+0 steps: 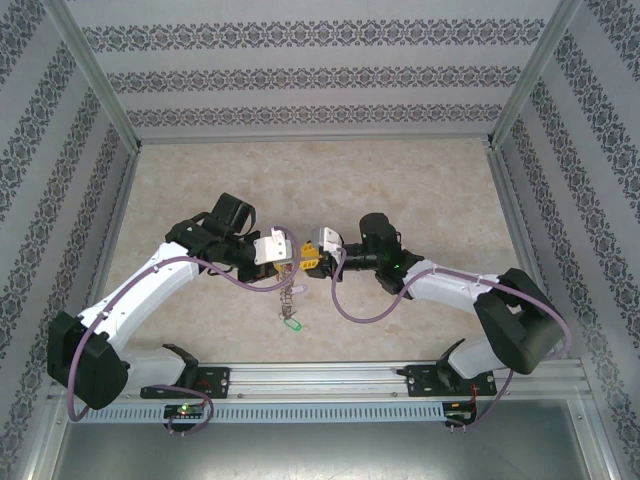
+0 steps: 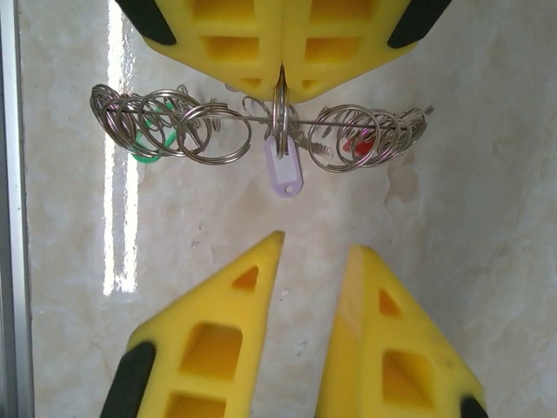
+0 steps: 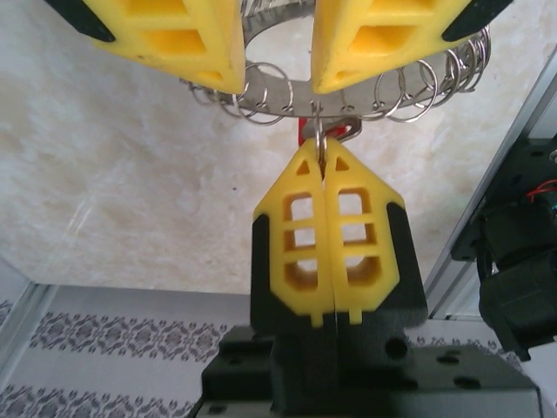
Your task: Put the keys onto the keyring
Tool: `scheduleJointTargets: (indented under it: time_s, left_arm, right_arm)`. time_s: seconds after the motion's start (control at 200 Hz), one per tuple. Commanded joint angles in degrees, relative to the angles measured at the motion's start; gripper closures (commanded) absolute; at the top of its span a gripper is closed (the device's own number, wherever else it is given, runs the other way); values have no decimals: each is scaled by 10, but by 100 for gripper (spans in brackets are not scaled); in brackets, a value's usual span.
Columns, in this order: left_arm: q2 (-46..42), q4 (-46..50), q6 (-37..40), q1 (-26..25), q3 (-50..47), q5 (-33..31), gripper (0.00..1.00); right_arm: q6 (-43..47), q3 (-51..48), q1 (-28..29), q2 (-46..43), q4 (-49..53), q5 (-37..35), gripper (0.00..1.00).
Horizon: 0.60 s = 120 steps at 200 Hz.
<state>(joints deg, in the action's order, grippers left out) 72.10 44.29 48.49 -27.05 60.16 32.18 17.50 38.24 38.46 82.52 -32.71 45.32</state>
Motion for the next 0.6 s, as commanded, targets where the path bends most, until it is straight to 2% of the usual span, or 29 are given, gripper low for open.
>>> scheduleJointTargets:
  time_s: [0.0, 0.365, 0.595]
  left_arm:
    - [11, -1, 5, -6, 42, 43, 100]
    - [13, -5, 7, -9, 57, 42, 100]
    - [16, 0, 11, -11, 63, 42, 100]
  right_arm:
    - [6, -1, -1, -17, 12, 22, 74]
    - [10, 35, 11, 10, 25, 27, 71]
    - [14, 55, 18, 21, 35, 13, 75]
